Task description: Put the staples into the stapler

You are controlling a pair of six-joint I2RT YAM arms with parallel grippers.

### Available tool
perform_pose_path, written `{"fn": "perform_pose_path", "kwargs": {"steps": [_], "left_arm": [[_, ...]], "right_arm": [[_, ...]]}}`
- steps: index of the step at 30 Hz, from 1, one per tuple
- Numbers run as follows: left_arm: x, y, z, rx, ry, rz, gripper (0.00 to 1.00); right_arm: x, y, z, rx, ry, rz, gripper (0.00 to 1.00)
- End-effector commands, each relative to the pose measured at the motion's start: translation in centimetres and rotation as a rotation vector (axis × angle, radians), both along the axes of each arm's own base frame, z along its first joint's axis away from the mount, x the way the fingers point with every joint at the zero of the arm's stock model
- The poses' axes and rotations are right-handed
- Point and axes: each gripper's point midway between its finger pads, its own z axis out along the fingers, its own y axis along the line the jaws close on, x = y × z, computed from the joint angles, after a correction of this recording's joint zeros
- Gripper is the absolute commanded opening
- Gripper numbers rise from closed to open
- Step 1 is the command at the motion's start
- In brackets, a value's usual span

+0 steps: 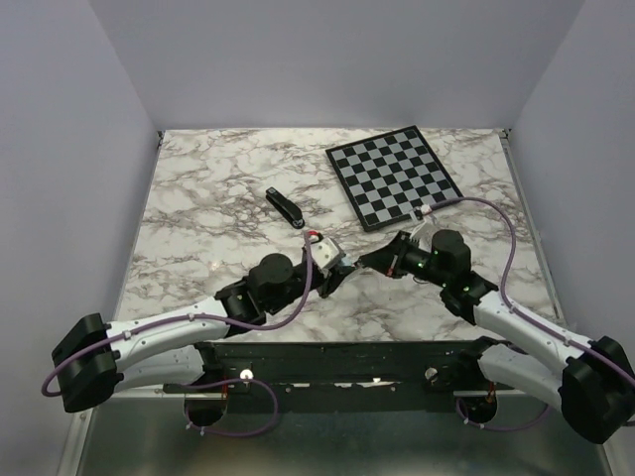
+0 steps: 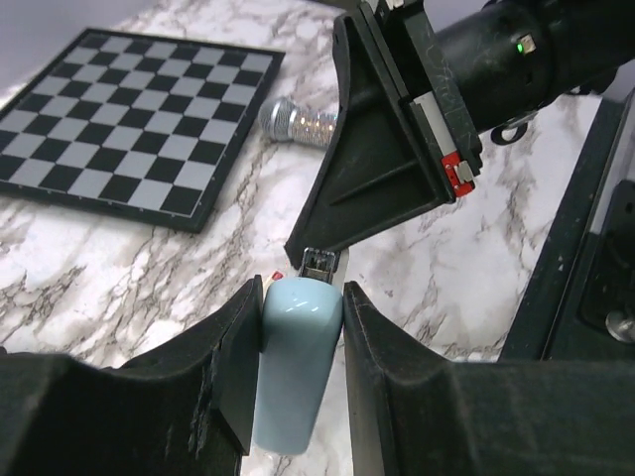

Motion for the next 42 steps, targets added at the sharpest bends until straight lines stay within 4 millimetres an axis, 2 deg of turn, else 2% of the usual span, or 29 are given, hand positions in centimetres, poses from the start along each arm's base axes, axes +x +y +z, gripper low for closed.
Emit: {"fn": "perform_pose_path", "kwargs": {"steps": [1,4,5,10,11,13,14,18,24,30,42], "left_arm": [[2.1,4.0,0.6,-0.064,-0.029,0.209,0.0],[2.4,6.0,0.6,-0.111,-0.023,0.293,0.0],[2.6,6.5,0.7,-0.128,-0.019,0.322,0.0],[3.1,9.5,0.4,-0.249,0.032,0.471,0.0],[3.1,9.9,-0.6,-0.251,0.054,0.492,0.0],[3.2,10.6,-0.9,-0.313,0.095,0.54,0.0],[3.2,10.9,-1.6,-0.321,0.113,0.562,0.0],[3.2,11.4,-2.8,-0.394,0.179,0.603,0.0],[3.5,11.0,-4.3,-0.456,0.284,0.655,0.0],[3.8,11.5,-5.7,-0.499,0.362,0.734,0.0],[3.8,13.8,-8.8,-0.542,0.475,0.917,0.0]], "right_arm": [[-0.8,-1.1,2.1,0.121,0.004,0.031,0.01],[-0.8,-2.0,3.6,0.208,0.002,0.044,0.01],[-0.9,-2.6,3.5,0.227,0.012,0.051,0.01],[-1.5,-3.2,6.1,0.358,-0.016,0.087,0.01],[-1.8,-3.2,6.5,0.371,-0.022,0.105,0.01],[-2.1,-3.3,7.4,0.409,-0.04,0.118,0.01],[-2.3,-3.4,7.8,0.419,-0.051,0.123,0.01],[-2.7,-3.7,9.2,0.451,-0.097,0.126,0.01],[-3.5,-4.0,10.7,0.515,-0.127,0.14,0.01],[-3.9,-4.4,11.0,0.583,-0.129,0.144,0.01],[-4.3,-4.9,11.6,0.609,-0.167,0.148,0.01]]}}
